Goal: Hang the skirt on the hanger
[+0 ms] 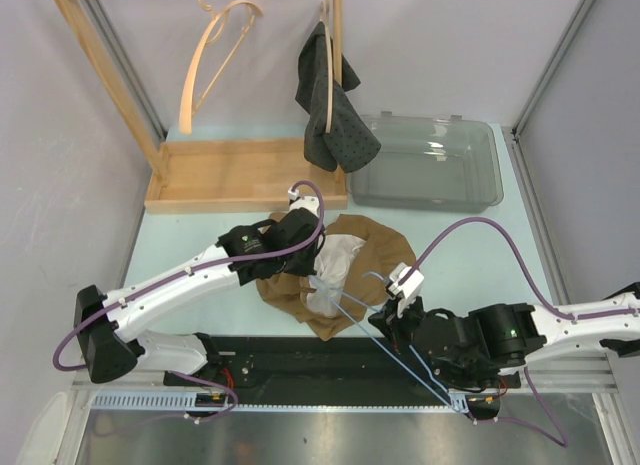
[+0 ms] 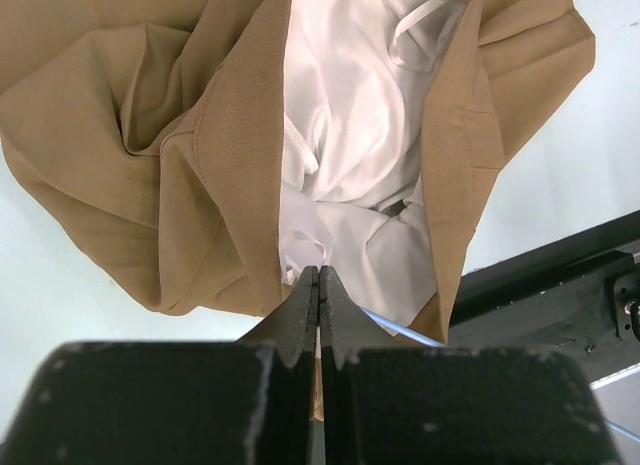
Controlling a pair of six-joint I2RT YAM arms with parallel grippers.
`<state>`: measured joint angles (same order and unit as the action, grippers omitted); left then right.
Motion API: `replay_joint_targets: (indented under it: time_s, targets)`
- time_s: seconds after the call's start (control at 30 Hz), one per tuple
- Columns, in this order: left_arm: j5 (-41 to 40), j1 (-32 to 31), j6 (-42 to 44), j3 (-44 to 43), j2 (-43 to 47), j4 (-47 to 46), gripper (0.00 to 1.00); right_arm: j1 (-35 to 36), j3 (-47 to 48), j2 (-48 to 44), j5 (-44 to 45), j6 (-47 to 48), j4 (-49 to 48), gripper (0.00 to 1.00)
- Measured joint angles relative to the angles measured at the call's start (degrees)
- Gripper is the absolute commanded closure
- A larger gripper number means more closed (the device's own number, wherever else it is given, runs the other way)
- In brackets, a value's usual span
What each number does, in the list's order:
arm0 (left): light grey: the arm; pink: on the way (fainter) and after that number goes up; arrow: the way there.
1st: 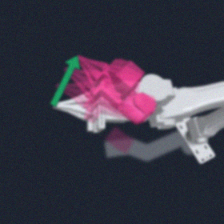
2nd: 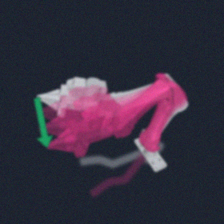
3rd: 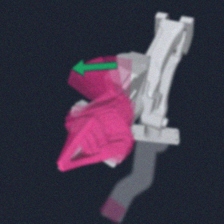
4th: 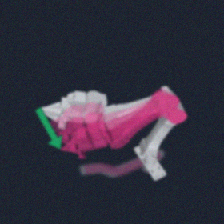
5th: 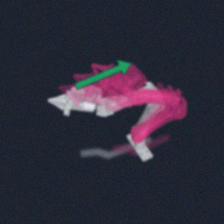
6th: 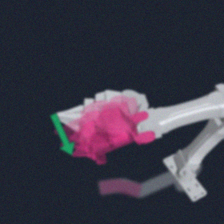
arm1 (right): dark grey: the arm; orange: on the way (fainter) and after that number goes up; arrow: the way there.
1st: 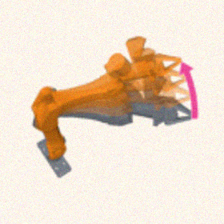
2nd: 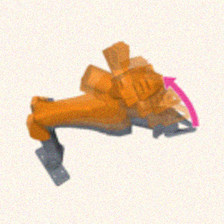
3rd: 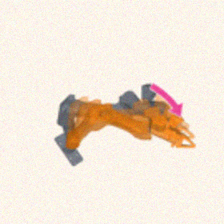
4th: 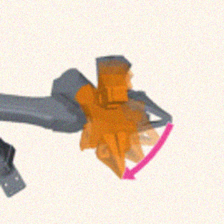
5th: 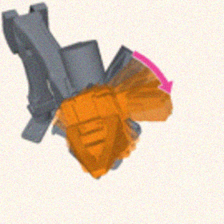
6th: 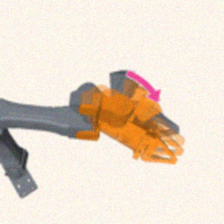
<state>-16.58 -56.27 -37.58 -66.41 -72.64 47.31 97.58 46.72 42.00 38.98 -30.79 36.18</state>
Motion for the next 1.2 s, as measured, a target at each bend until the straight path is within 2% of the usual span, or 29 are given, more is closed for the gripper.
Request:
replay_joint_targets:
  time_s: [0.73, 1.2]
  targets:
    - [-0.4, 0.1, -1.5, 0.0, -1.0, -0.3, 1.00, 0.3, 0.0, 2.1, 2.3, 0.9, -2.4, 1.00]
    - [-5.7, 0.2, -2.5, 0.0, -1.6, 0.0, 1.00, 1.0, 0.0, -0.1, 2.1, 0.3, -0.4, 1.00]
